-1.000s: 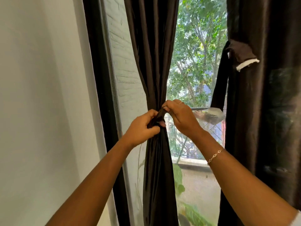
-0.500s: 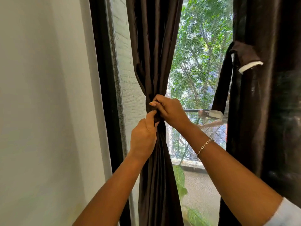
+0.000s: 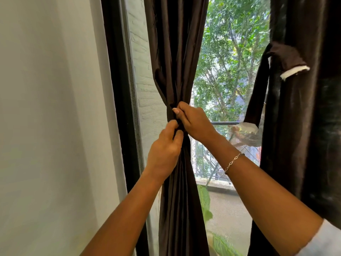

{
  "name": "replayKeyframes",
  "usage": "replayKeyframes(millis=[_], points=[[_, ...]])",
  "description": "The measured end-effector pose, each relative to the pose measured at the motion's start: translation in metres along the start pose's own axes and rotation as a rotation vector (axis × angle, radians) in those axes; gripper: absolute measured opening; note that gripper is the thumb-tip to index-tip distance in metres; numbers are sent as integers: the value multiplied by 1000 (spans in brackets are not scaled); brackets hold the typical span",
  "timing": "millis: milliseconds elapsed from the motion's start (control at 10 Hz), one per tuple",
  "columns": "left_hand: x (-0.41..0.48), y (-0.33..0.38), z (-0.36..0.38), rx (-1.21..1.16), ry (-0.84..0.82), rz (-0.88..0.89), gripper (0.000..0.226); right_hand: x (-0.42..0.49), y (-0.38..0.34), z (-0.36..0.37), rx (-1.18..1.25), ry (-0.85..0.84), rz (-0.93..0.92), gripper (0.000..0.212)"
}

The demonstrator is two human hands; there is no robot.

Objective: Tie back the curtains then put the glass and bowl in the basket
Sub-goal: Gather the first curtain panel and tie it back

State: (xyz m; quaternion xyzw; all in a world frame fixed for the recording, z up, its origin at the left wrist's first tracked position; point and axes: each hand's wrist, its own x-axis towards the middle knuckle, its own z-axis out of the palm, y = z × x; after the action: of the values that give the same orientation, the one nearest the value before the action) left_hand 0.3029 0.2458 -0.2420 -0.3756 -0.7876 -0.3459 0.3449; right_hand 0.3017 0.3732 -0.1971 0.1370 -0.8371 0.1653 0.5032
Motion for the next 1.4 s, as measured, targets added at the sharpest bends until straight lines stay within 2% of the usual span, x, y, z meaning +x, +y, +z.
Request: replayKeyframes(millis=[100, 200, 300, 400, 500, 600, 700, 800, 900, 1000, 1100, 1200, 1300, 1400], points=[[4, -18, 15, 169, 121, 287, 30, 1, 3, 1, -8, 6, -11, 23], [8, -27, 19, 215, 51, 407, 14, 0, 6, 1, -2, 10, 2, 24], [17, -16, 9, 170, -27, 317, 16, -3, 7, 1, 54, 12, 37, 25], [24, -17, 6, -40, -115, 188, 18, -12, 8, -2, 199, 24, 128, 25], [28, -16, -1, -262, -232, 87, 22, -31, 6, -6, 549, 75, 316, 25], [31, -18, -3, -411, -361, -8, 16, -58, -4, -2, 680, 210, 442, 20], [33, -18, -4, -519, -432, -81, 19, -78, -19, 6, 674, 394, 547, 18], [32, -16, -2, -536, -425, -114, 19, -89, -23, 11, 643, 345, 655, 10], [28, -14, 3, -612, -340, -153, 19, -90, -20, 11, 563, 221, 636, 29], [24, -11, 5, -728, -254, -198, 13, -86, -18, 6, 437, 252, 577, 25], [17, -8, 7, -726, -173, -177, 13, -84, -18, 1, 314, 273, 510, 13], [6, -7, 13, -573, 34, -45, 12, -83, -21, -1, 205, 249, 469, 14], [4, -10, 13, -488, 147, 49, 7, -82, -19, -5, 176, 225, 463, 12], [8, -13, 9, -525, 132, 26, 5, -79, -17, -13, 176, 186, 487, 10]])
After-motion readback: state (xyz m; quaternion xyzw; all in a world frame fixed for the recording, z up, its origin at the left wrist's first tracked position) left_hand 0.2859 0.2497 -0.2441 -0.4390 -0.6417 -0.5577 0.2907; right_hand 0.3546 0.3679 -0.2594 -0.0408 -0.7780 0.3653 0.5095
